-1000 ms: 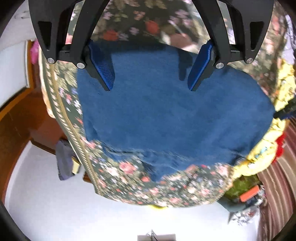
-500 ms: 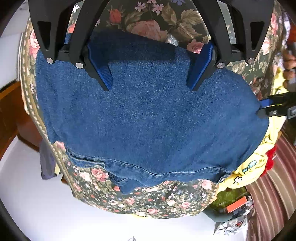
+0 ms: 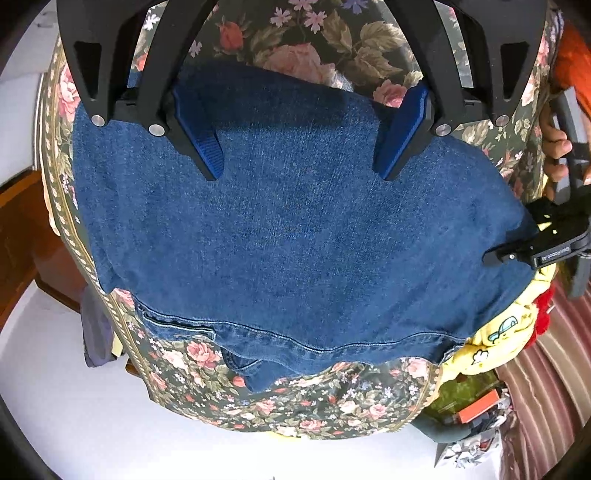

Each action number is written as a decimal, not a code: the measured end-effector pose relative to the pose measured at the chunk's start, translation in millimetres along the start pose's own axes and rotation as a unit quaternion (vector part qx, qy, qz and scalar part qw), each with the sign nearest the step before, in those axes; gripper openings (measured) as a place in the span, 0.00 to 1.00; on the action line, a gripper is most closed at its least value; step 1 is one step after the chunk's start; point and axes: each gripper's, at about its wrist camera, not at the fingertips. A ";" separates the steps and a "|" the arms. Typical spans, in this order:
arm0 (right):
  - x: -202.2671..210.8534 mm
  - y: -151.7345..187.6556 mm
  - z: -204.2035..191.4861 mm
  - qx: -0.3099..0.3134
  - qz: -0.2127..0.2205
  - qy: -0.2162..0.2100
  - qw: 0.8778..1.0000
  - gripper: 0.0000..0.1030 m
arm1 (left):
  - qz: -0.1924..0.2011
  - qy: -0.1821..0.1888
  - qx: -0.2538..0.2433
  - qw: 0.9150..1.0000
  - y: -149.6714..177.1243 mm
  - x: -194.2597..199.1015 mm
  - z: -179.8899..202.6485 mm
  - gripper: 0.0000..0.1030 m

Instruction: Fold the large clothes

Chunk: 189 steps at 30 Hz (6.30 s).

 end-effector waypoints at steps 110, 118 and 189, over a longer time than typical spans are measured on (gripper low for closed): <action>119.0 -13.8 116.1 -0.096 0.099 0.019 0.990 0.84 | -0.005 -0.125 -0.415 0.901 31.9 58.0 149.8 0.72; 72.6 -59.3 102.2 -0.103 0.030 -0.078 0.991 0.84 | -0.037 -0.066 -0.373 0.925 -7.5 24.4 173.0 0.72; -136.1 -147.1 -98.9 -0.110 -0.114 -0.211 0.964 0.35 | -0.137 0.039 -0.170 0.975 -172.8 -30.7 -34.5 0.38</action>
Point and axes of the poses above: each gripper's, at about its wrist camera, not at the fingertips, and x roughly against the way its jaws point, z to its right, y to its underside, and after that the axes turned 15 degrees about -x, right-handed
